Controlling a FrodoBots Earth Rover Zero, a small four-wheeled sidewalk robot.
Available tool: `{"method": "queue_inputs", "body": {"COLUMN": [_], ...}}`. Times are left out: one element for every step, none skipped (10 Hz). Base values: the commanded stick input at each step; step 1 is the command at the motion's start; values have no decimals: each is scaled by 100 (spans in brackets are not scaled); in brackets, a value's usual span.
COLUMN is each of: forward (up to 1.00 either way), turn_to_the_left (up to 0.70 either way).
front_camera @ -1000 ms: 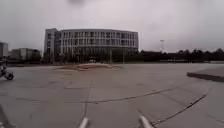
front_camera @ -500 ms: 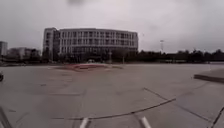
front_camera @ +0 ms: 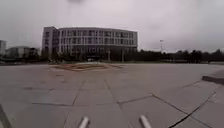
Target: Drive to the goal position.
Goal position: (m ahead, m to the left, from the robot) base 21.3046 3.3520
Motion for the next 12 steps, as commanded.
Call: {"method": "queue_inputs", "body": {"forward": [100, 100, 100, 100, 100, 100, 100, 100, 100, 100, 100, 100], "turn_to_the_left": [2, -13, -31, -7, 2, -32, 0, 2, 2, 2, 2, -12]}}
